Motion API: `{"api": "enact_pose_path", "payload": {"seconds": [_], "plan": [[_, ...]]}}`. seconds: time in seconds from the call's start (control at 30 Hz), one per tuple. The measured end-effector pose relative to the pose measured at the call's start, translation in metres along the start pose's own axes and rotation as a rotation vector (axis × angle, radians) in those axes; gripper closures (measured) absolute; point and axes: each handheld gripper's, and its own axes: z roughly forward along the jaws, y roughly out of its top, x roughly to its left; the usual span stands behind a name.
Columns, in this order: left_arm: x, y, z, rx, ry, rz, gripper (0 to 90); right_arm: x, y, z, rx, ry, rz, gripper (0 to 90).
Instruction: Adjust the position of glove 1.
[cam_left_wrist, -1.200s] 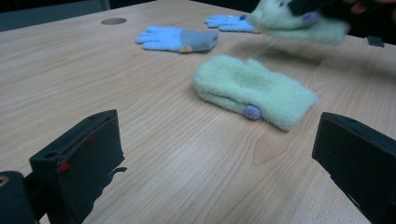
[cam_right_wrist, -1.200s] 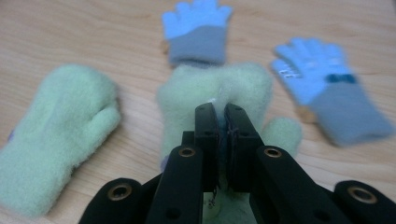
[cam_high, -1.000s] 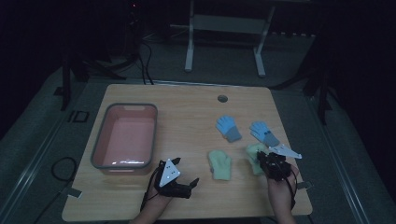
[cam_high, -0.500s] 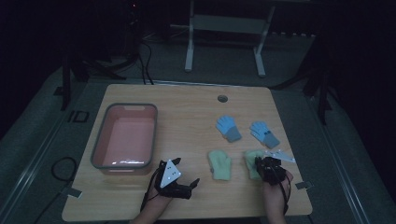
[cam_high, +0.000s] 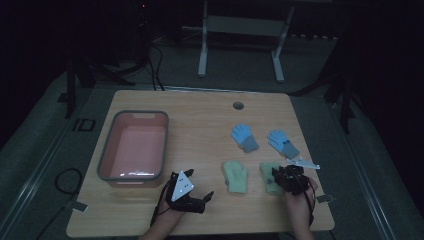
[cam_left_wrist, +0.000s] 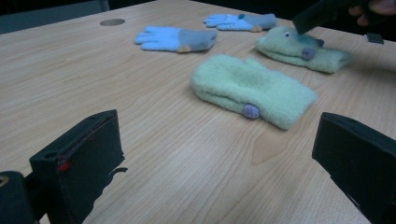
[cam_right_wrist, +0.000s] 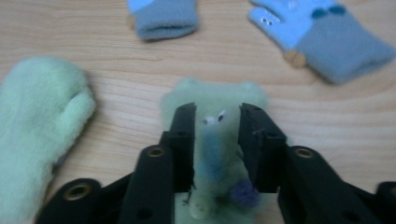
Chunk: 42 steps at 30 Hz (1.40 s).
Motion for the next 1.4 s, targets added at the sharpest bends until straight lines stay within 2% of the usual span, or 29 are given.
{"api": "enact_pose_path", "payload": {"seconds": [0.03,0.07,0.1,0.13,0.2,0.23,0.27,0.3,0.33,0.4,0.5,0.6,0.77,0.83,0.9,1.03,1.17,1.23,1.33,1.4], "plan": [[0.0,0.0,0.0,0.0,0.0,-0.001,1.9,-0.002,0.001,-0.002,-0.008,0.007,-0.014,65.9],[0.0,0.0,0.0,0.0,-0.003,-0.004,2.0,-0.005,0.004,-0.003,-0.012,0.033,-0.044,65.9],[0.0,0.0,0.0,-0.001,-0.007,-0.006,1.9,-0.007,0.006,-0.005,-0.002,0.027,-0.077,66.0],[0.001,0.0,0.0,-0.001,-0.009,-0.006,2.0,-0.01,0.008,-0.006,0.004,0.023,-0.089,66.0],[0.0,0.0,0.0,0.0,-0.008,-0.006,2.0,-0.015,0.012,-0.008,0.008,0.075,-0.086,65.9],[0.0,0.0,0.0,0.0,-0.008,-0.006,2.0,-0.015,0.012,-0.008,0.008,0.075,-0.086,65.9],[0.0,0.0,0.0,0.0,-0.005,-0.005,2.0,-0.016,0.013,-0.009,0.01,0.074,-0.106,65.9],[0.0,0.0,0.0,-0.001,-0.004,-0.007,2.0,-0.018,0.015,-0.011,0.018,0.093,-0.136,65.5],[0.0,0.0,0.0,-0.001,-0.004,-0.007,1.9,-0.018,0.014,-0.012,0.017,0.107,-0.144,64.3],[0.0,0.0,0.0,0.0,-0.003,-0.006,2.0,-0.017,0.012,-0.012,0.014,0.11,-0.182,62.1],[0.0,0.0,0.0,-0.001,-0.003,-0.006,2.0,-0.018,0.006,-0.011,0.005,0.114,-0.205,60.0],[0.0,0.0,0.0,0.001,0.0,-0.004,1.9,-0.017,-0.001,-0.008,0.007,0.131,-0.178,60.0],[-0.001,0.0,0.0,0.0,0.006,0.003,1.9,-0.015,-0.011,0.006,0.024,0.11,-0.174,59.4],[-0.001,0.0,0.0,0.002,0.007,0.004,2.0,-0.014,-0.015,0.013,0.045,0.092,-0.203,66.6],[-0.001,0.0,0.001,0.003,0.007,0.003,1.9,-0.012,-0.018,0.014,0.034,0.073,-0.246,73.8],[-0.001,0.0,0.0,0.003,0.006,0.0,2.0,-0.009,-0.019,0.015,0.026,0.071,-0.235,81.5],[-0.001,0.0,0.0,0.002,0.006,0.001,1.9,-0.003,-0.02,0.013,0.016,0.031,-0.229,84.9],[-0.001,0.0,0.0,0.002,0.006,-0.002,1.9,-0.002,-0.018,0.009,0.009,0.028,-0.196,85.4],[-0.001,0.0,0.001,0.003,0.006,-0.004,2.0,-0.001,-0.011,-0.003,-0.026,0.02,-0.164,85.5],[-0.001,0.0,0.0,0.002,0.006,-0.004,2.0,0.002,-0.004,-0.011,-0.049,0.003,-0.17,85.5]]}}
